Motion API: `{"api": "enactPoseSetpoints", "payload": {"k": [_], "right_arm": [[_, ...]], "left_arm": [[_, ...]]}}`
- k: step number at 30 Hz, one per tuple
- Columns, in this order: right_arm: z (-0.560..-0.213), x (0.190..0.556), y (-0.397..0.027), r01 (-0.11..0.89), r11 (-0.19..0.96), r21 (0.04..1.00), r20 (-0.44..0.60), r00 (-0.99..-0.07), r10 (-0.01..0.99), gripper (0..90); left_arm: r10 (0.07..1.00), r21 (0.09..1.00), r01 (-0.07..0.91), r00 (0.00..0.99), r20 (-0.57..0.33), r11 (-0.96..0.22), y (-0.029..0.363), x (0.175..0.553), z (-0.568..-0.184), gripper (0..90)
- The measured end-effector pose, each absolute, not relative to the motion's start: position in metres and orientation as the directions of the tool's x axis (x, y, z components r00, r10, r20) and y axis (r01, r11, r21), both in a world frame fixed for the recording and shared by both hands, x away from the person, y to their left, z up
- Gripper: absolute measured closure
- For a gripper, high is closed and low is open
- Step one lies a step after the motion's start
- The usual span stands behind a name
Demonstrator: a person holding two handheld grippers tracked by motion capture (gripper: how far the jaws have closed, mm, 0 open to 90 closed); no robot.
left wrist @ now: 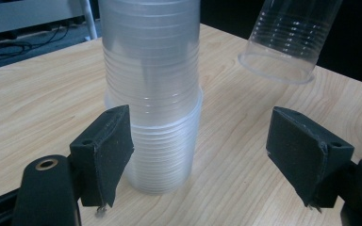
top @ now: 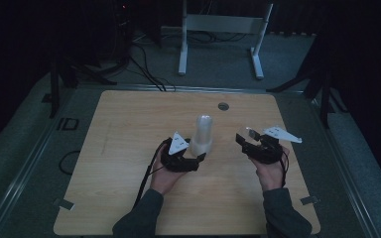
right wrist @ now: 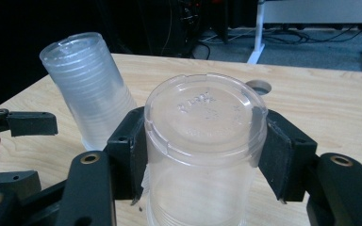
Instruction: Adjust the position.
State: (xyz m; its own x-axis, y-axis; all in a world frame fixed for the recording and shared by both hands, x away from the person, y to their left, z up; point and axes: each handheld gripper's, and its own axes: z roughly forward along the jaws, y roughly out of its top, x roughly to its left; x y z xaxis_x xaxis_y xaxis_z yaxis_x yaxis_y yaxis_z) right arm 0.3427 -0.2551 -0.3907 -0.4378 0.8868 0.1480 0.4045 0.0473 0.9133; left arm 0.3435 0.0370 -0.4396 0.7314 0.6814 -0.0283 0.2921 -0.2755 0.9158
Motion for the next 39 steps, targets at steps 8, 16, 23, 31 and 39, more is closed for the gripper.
{"api": "enactPoseSetpoints", "payload": {"k": [8,16,23,31,39], "right_arm": [[-0.401,0.341,-0.256,0.429,0.015,0.903,0.194,-0.439,0.877,40.3],[-0.410,0.339,-0.255,0.449,-0.013,0.893,0.234,-0.439,0.867,40.3],[-0.414,0.338,-0.254,0.459,-0.034,0.888,0.264,-0.445,0.856,40.4],[-0.416,0.337,-0.254,0.465,-0.050,0.884,0.284,-0.450,0.847,40.4],[-0.419,0.335,-0.255,0.483,-0.099,0.870,0.348,-0.459,0.818,40.4]], "left_arm": [[0.666,0.916,0.285,0.745,-0.027,-0.282,0.033,0.341,-0.439,22.9],[0.650,0.917,0.280,0.759,-0.032,-0.282,0.028,0.340,-0.439,22.9],[0.640,0.917,0.279,0.768,-0.035,-0.285,0.025,0.340,-0.440,23.8],[0.628,0.915,0.281,0.777,-0.039,-0.290,0.021,0.340,-0.441,25.3],[0.617,0.912,0.281,0.786,-0.039,-0.300,0.016,0.339,-0.442,25.6]]}}
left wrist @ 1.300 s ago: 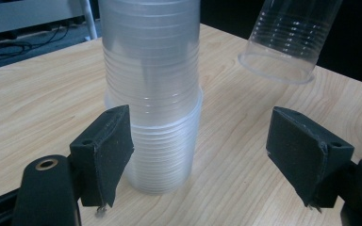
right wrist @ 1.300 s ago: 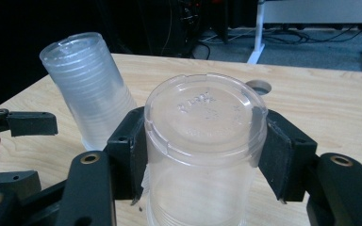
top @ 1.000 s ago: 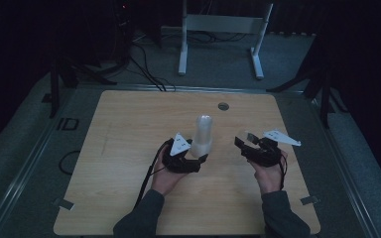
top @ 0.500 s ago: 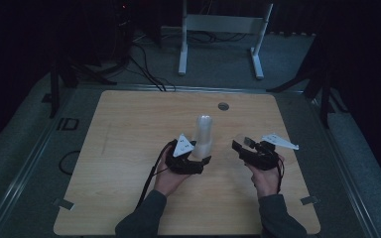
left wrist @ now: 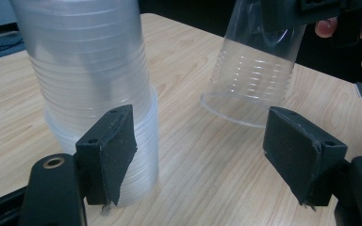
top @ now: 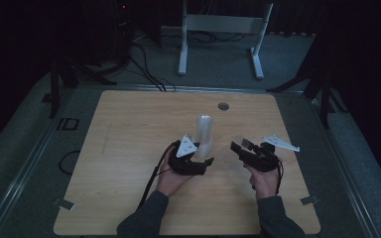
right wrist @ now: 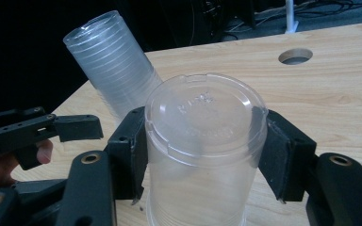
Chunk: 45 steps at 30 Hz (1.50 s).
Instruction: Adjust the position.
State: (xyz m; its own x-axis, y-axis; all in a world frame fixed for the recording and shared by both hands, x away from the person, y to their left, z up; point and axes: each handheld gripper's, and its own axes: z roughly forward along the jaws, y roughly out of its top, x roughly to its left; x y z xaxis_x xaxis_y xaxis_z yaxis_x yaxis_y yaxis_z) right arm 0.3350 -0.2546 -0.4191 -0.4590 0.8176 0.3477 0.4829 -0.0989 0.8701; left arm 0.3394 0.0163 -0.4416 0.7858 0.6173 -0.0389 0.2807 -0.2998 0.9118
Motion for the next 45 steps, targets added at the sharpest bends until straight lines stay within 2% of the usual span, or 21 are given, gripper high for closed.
{"api": "enactPoseSetpoints", "payload": {"k": [6,29,36,45], "right_arm": [[-0.423,0.334,-0.256,0.505,-0.143,0.851,0.406,-0.463,0.788,40.6],[-0.430,0.333,-0.259,0.537,-0.203,0.819,0.488,-0.465,0.739,40.8],[-0.433,0.334,-0.260,0.557,-0.247,0.793,0.541,-0.458,0.706,40.7],[-0.434,0.333,-0.258,0.564,-0.255,0.785,0.554,-0.458,0.695,40.7]], "left_arm": [[0.605,0.910,0.276,0.795,-0.037,-0.308,0.012,0.339,-0.443,25.6],[0.556,0.919,0.250,0.830,-0.041,-0.305,-0.005,0.337,-0.442,28.8],[0.562,0.920,0.252,0.826,-0.043,-0.301,-0.009,0.338,-0.442,26.3],[0.555,0.921,0.241,0.831,-0.033,-0.306,-0.016,0.338,-0.442,24.8]]}}
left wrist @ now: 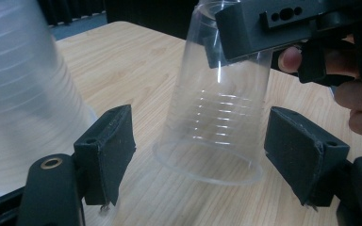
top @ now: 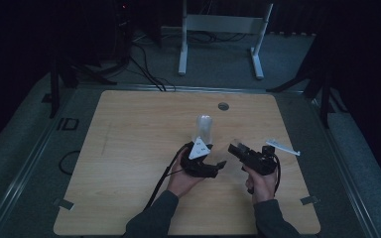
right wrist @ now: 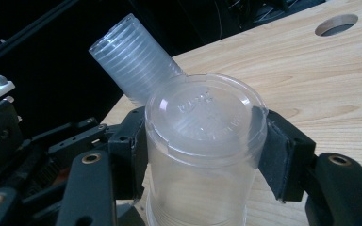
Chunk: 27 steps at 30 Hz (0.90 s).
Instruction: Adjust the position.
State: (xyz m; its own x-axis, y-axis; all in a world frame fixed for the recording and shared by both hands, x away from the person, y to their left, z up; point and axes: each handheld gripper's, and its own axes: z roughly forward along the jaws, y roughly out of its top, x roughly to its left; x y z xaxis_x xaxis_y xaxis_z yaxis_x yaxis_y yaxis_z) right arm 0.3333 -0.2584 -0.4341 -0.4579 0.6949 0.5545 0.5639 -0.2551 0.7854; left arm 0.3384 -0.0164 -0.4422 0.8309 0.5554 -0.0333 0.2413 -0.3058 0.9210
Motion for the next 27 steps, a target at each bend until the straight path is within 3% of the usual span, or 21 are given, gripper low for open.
{"api": "enactPoseSetpoints", "payload": {"k": [27], "right_arm": [[-0.441,0.335,-0.260,0.608,-0.330,0.722,0.657,-0.454,0.602,41.0]], "left_arm": [[0.545,0.911,0.242,0.838,-0.022,-0.336,-0.041,0.346,-0.454,23.3]]}}
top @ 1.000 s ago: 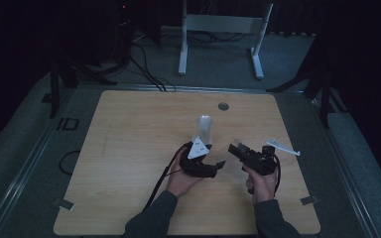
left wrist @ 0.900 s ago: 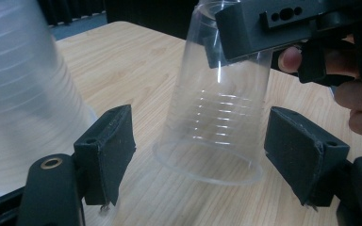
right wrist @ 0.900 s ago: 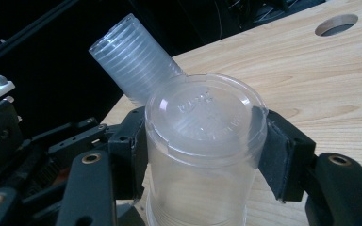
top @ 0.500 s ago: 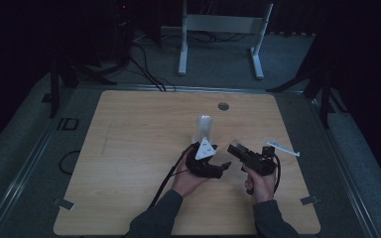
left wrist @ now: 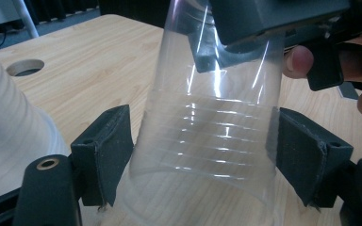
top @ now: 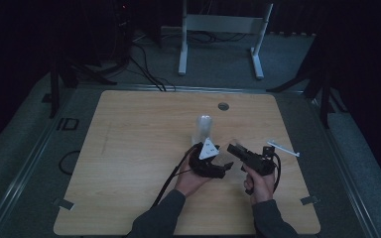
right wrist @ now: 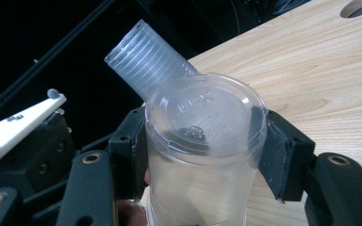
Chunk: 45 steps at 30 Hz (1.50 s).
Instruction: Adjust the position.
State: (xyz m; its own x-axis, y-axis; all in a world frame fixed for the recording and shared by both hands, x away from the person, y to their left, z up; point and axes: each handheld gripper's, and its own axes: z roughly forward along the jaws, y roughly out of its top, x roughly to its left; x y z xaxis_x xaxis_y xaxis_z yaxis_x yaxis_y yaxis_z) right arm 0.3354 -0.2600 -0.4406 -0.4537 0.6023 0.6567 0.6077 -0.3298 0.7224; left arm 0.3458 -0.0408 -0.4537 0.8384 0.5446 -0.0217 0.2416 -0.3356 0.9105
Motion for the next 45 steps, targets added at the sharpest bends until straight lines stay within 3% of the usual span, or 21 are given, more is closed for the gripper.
{"api": "enactPoseSetpoints", "payload": {"k": [25,45], "right_arm": [[-0.4450,0.3368,-0.2632,0.620,-0.357,0.699,0.686,-0.440,0.580,41.0],[-0.4449,0.3368,-0.2646,0.626,-0.322,0.710,0.667,-0.453,0.591,29.8]], "left_arm": [[0.548,0.896,0.258,0.837,-0.019,-0.363,-0.0462,0.3447,-0.4587,26.3],[0.534,0.901,0.242,0.846,-0.014,-0.360,-0.0456,0.3434,-0.4559,28.5]]}}
